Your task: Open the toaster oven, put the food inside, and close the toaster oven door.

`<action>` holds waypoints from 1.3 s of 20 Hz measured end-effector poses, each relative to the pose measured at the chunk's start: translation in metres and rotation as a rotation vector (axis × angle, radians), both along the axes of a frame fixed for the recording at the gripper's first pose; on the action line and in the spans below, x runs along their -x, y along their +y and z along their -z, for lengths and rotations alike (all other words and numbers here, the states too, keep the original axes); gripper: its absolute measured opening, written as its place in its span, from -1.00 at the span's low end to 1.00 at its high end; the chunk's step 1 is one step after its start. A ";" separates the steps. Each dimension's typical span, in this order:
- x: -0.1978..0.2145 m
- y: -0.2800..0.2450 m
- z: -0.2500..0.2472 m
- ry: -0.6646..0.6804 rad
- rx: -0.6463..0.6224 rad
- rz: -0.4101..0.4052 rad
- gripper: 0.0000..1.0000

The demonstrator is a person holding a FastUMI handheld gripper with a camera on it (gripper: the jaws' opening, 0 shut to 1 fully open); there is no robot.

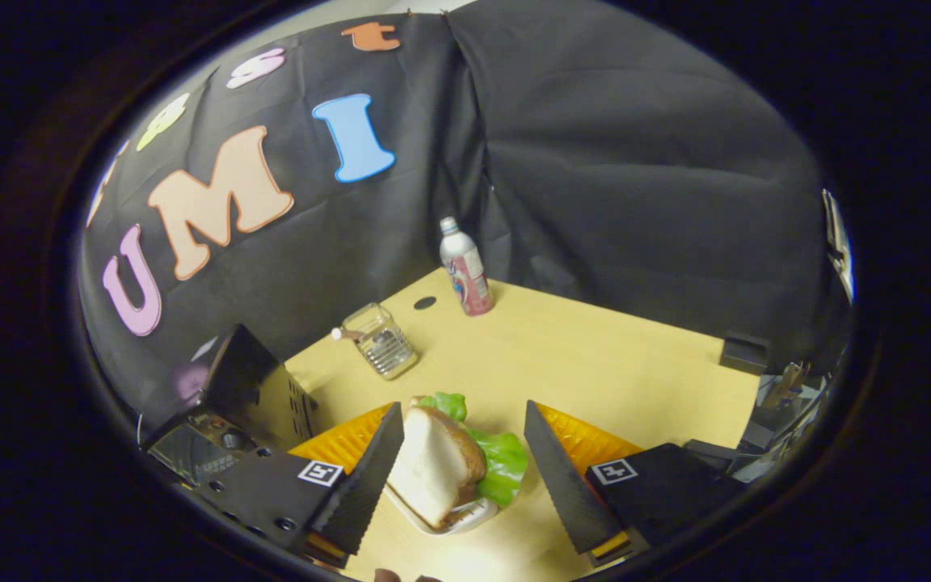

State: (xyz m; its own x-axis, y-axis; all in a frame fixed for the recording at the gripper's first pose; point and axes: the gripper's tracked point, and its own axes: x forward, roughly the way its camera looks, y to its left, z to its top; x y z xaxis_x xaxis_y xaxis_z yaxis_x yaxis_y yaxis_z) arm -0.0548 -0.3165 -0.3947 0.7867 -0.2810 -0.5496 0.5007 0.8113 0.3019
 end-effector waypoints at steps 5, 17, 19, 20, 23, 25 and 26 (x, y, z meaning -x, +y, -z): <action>-0.018 0.014 0.036 0.048 -0.072 -0.086 0.96; -0.034 0.027 0.042 -0.028 -0.233 -0.119 0.46; -0.038 0.028 0.035 -0.060 -0.253 -0.107 0.14; -0.032 0.026 0.031 -0.063 -0.259 -0.092 -0.02; -0.030 0.022 0.023 -0.071 -0.222 -0.063 -0.34; -0.026 0.020 0.011 -0.085 -0.192 -0.059 -0.34; -0.026 0.020 0.002 -0.101 -0.181 -0.056 -0.34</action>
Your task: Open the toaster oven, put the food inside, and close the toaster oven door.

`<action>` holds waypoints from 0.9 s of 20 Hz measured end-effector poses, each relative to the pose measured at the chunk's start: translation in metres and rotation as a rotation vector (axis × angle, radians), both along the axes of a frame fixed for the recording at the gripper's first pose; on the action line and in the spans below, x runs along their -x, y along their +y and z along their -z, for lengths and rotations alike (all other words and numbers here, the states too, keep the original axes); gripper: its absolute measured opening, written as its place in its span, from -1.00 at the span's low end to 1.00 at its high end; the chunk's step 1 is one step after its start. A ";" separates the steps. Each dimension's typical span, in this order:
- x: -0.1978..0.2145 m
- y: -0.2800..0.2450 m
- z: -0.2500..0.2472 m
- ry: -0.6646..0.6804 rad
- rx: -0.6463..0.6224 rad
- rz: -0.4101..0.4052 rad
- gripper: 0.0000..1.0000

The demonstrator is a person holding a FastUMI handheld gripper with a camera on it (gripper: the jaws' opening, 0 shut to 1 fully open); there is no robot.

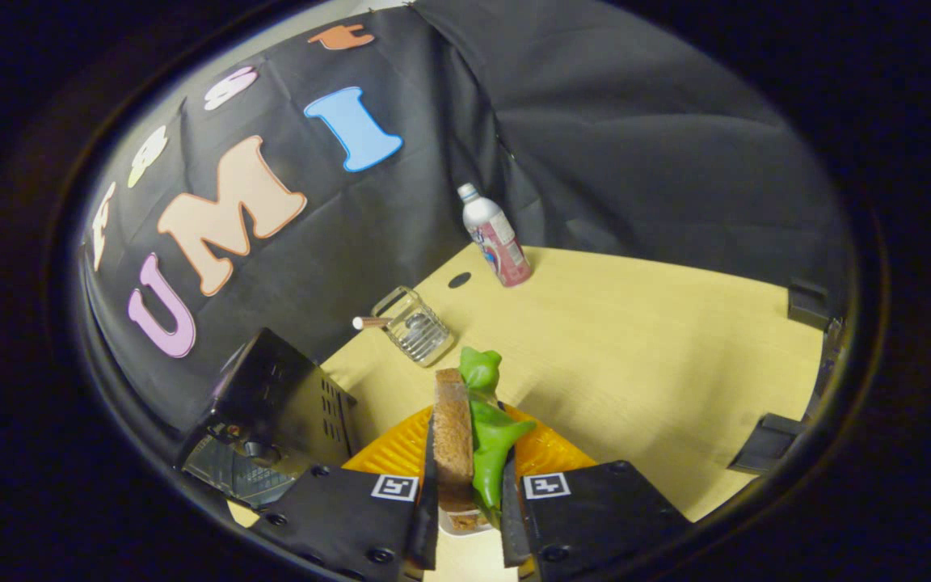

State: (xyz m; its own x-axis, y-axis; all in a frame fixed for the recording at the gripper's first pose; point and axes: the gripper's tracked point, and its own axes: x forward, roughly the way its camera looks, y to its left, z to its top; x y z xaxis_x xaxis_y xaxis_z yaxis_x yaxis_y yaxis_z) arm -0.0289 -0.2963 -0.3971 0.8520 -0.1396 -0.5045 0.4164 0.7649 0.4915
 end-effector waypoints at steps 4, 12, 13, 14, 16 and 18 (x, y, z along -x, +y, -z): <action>0.000 0.004 -0.039 -0.076 0.039 0.007 -0.34; 0.006 0.052 -0.121 -0.145 0.198 -0.067 -0.35; 0.006 0.063 -0.130 -0.153 0.214 -0.083 -0.35; 0.008 0.074 -0.138 -0.162 0.226 -0.100 -0.35; 0.007 0.100 -0.154 -0.185 0.239 -0.134 -0.35; 0.006 0.127 -0.168 -0.217 0.219 -0.163 -0.35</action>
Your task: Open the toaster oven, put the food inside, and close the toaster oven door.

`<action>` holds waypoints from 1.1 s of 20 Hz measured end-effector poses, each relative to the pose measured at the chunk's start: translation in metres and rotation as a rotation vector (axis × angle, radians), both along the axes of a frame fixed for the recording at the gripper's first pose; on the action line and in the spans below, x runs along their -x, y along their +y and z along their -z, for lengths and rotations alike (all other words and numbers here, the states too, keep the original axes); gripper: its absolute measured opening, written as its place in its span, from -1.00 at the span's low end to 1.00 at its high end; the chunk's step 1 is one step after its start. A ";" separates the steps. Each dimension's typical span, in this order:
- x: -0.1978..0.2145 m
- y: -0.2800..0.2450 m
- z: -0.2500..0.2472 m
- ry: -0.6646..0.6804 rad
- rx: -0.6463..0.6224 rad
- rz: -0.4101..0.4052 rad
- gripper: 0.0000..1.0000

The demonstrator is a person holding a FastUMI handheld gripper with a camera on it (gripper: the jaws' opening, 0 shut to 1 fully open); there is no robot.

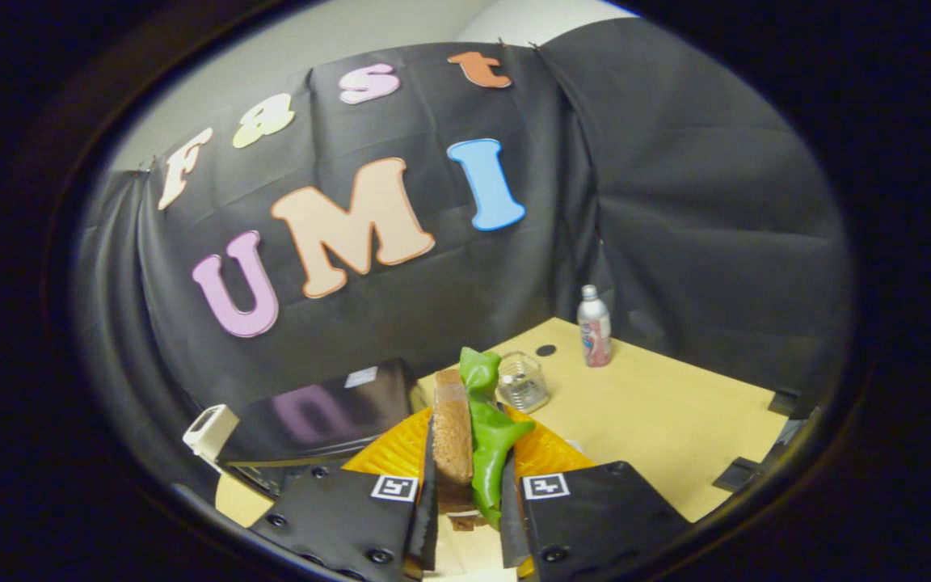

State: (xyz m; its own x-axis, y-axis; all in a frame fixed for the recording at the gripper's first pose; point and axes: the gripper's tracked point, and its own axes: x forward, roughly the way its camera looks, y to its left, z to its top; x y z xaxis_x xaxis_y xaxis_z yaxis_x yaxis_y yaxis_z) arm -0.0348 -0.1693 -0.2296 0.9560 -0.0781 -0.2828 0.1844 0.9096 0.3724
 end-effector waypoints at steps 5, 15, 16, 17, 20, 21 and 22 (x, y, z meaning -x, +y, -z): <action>0.006 0.060 -0.015 -0.039 -0.076 -0.067 -0.35; 0.024 0.148 0.003 -0.033 -0.289 -0.151 -0.35; 0.025 0.154 0.007 -0.031 -0.320 -0.150 -0.35; 0.026 0.158 0.011 -0.029 -0.351 -0.147 -0.35; 0.030 0.167 0.023 -0.019 -0.425 -0.129 -0.35; 0.031 0.169 0.028 -0.012 -0.439 -0.124 -0.35; 0.033 0.172 0.032 -0.003 -0.451 -0.122 -0.35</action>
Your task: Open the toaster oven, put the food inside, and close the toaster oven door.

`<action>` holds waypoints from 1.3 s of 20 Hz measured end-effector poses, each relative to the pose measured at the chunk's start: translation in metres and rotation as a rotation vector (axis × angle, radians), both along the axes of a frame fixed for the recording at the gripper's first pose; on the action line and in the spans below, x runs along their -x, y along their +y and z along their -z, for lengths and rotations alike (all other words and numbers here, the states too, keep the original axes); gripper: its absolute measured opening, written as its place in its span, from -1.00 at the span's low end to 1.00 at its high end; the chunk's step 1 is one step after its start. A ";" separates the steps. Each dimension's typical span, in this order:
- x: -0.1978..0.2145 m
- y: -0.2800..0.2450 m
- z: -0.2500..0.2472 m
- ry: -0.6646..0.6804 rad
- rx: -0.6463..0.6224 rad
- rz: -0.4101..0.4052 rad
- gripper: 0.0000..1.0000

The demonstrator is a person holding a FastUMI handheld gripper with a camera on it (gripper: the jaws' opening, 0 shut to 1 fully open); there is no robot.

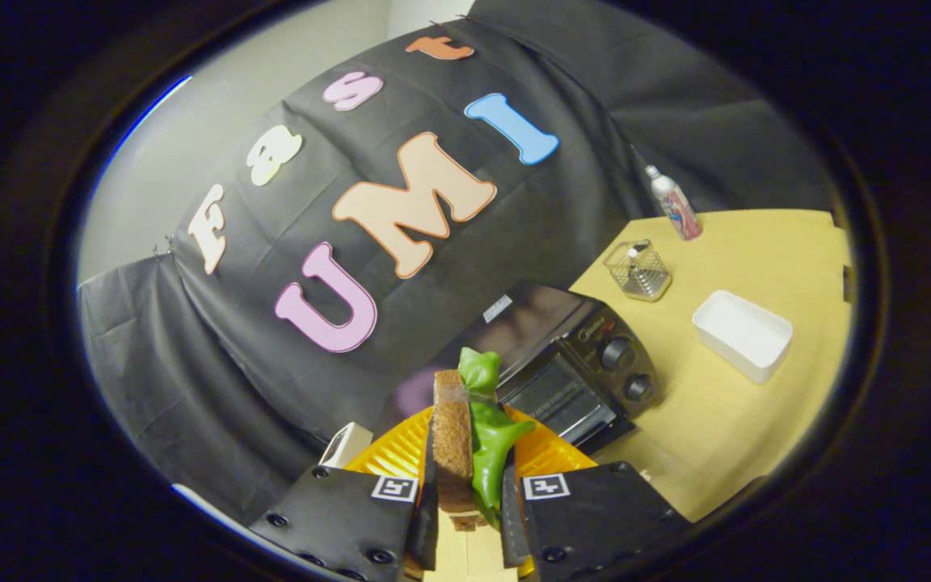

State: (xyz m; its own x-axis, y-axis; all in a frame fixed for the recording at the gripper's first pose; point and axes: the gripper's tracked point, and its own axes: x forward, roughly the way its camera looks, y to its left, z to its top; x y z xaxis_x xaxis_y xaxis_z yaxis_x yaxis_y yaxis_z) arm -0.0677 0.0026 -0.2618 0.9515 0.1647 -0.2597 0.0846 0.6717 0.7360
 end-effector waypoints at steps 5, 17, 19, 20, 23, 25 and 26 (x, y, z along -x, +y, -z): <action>0.005 0.011 0.020 0.045 -0.034 -0.007 -0.35; 0.002 0.042 0.075 0.133 -0.201 0.019 -0.34; -0.013 0.048 0.080 0.134 -0.254 0.044 -0.34; -0.019 0.048 0.082 0.138 -0.271 0.055 -0.34; -0.038 0.055 0.098 0.161 -0.292 0.067 -0.35; -0.049 0.059 0.105 0.168 -0.314 0.069 -0.35; -0.054 0.061 0.109 0.170 -0.325 0.072 -0.35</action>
State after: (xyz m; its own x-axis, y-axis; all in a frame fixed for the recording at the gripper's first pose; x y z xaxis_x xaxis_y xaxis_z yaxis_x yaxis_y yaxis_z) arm -0.0132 0.0636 -0.3706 0.9113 0.1992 -0.3603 0.2626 0.3928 0.8813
